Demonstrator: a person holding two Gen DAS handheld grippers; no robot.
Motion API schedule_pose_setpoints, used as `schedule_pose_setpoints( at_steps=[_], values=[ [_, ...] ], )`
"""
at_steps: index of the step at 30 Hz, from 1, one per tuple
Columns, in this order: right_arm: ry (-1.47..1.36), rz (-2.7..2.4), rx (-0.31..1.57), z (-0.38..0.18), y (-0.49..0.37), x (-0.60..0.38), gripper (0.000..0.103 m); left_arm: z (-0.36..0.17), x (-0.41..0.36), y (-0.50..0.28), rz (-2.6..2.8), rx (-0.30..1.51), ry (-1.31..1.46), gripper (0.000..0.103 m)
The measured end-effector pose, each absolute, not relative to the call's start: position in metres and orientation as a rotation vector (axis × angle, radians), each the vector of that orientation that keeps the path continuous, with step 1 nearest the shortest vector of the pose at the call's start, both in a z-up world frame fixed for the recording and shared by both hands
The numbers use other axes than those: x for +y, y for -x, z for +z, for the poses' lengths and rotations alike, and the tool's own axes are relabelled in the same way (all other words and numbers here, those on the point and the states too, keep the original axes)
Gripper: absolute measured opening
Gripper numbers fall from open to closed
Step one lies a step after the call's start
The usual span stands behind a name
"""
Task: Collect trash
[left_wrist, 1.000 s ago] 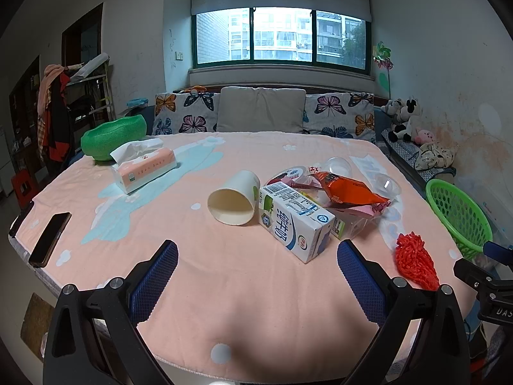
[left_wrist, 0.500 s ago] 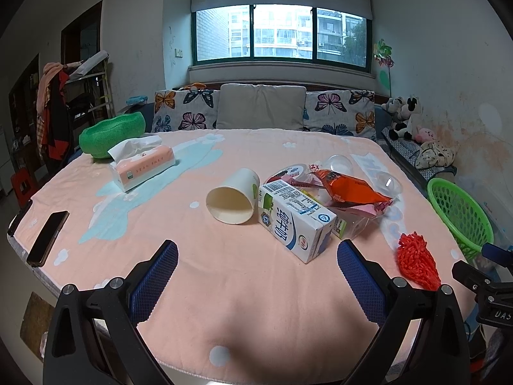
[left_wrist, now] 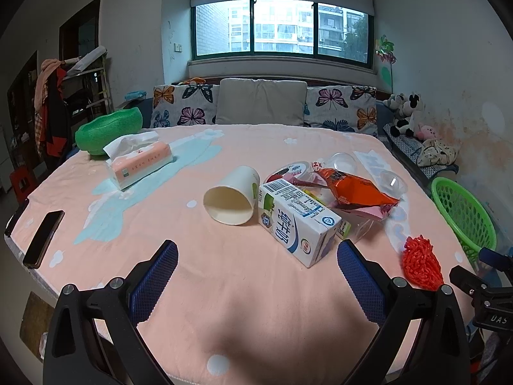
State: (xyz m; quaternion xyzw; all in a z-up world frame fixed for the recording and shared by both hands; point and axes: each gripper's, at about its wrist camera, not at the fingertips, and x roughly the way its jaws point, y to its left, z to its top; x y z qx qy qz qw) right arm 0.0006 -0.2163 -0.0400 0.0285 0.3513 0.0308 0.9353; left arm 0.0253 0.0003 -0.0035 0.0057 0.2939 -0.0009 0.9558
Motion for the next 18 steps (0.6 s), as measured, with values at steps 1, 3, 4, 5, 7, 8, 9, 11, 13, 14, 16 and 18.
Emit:
schedule_pose_setpoints(
  at_steps=[1,3,4,5,7,8,9,11,13,14,16,18],
  values=[
    [-0.056,0.066,0.719,-0.04,-0.002,-0.217,0.099,-0.003,0.0,-0.027,-0.002,0.598,-0.013,0.096],
    [-0.053,0.079,0.718,-0.041,-0.005,-0.216,0.099,-0.003,0.0,-0.03,-0.005,0.602,-0.015,0.096],
    [-0.05,0.088,0.72,-0.041,-0.007,-0.216,0.099,-0.003,0.0,-0.031,-0.007,0.603,-0.015,0.096],
    [-0.045,0.098,0.722,-0.042,-0.009,-0.215,0.099,-0.003,-0.001,-0.033,-0.01,0.605,-0.015,0.096],
    [-0.029,0.108,0.727,-0.044,-0.013,-0.214,0.099,-0.003,-0.001,-0.036,-0.014,0.609,-0.014,0.096],
    [-0.023,0.116,0.731,-0.046,-0.015,-0.214,0.099,-0.003,-0.001,-0.038,-0.014,0.61,-0.016,0.096],
    [-0.019,0.124,0.736,-0.047,-0.017,-0.214,0.098,-0.003,-0.001,-0.038,-0.014,0.612,-0.017,0.096],
    [-0.009,0.137,0.749,-0.05,-0.023,-0.214,0.097,-0.003,-0.002,-0.042,-0.018,0.616,-0.022,0.096],
    [0.006,0.149,0.762,-0.054,-0.029,-0.212,0.095,-0.002,-0.002,-0.045,-0.023,0.62,-0.024,0.096],
    [0.013,0.155,0.766,-0.056,-0.032,-0.212,0.094,-0.002,-0.002,-0.047,-0.03,0.62,-0.024,0.096],
    [0.033,0.166,0.775,-0.06,-0.037,-0.209,0.094,-0.002,-0.003,-0.051,-0.039,0.624,-0.027,0.096],
    [0.048,0.167,0.786,-0.064,-0.042,-0.207,0.09,-0.001,-0.004,-0.054,-0.051,0.628,-0.029,0.096]
  ],
)
